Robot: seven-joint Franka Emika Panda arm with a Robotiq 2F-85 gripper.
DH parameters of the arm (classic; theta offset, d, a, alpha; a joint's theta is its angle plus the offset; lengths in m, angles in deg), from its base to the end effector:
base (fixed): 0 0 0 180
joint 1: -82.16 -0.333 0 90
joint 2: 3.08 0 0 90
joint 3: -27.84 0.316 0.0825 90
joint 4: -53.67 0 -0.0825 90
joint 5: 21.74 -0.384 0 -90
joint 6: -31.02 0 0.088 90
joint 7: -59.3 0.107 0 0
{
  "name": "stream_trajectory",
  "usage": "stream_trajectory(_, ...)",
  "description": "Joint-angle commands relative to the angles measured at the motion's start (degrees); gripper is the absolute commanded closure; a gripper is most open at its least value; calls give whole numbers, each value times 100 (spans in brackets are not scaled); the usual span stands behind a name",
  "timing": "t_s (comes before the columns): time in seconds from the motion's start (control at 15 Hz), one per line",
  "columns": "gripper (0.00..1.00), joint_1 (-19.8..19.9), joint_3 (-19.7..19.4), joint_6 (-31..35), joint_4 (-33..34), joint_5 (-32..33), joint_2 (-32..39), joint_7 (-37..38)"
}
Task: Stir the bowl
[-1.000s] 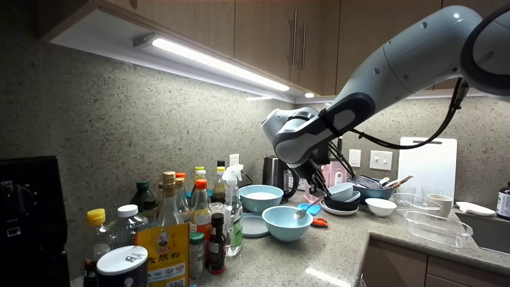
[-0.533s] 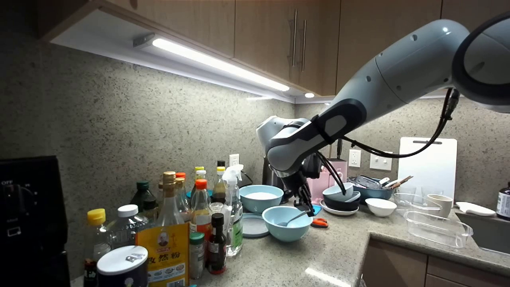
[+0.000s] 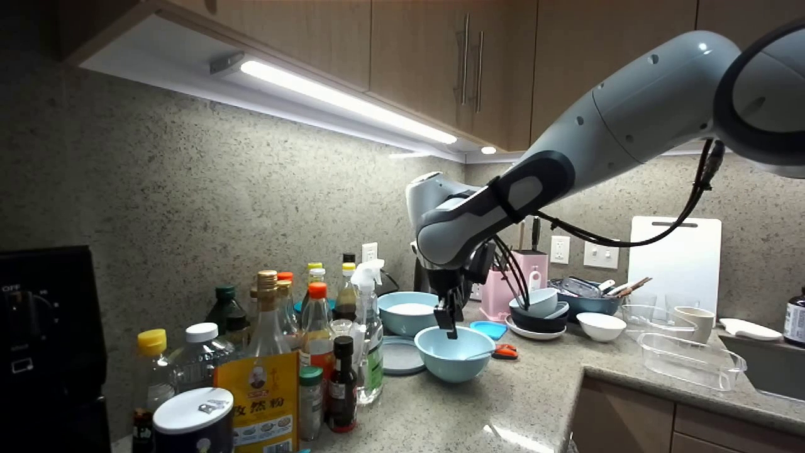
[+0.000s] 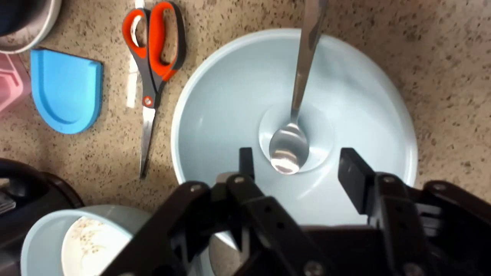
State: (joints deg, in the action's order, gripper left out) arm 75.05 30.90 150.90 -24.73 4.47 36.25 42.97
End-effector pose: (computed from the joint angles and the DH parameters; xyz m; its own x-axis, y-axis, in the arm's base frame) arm 0.7301 0.1004 0.3201 0.7895 0.6054 -0.1011 0.5984 -0.7226 0.3460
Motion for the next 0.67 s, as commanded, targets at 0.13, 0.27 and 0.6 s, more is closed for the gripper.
stream_trajectory(0.13,20,-7,-87,655,14,-302,-74,46)
stream_trajectory(0.27,8,10,-86,713,14,-346,-119,69)
stream_trajectory(0.6,8,12,-84,720,6,-363,-126,75)
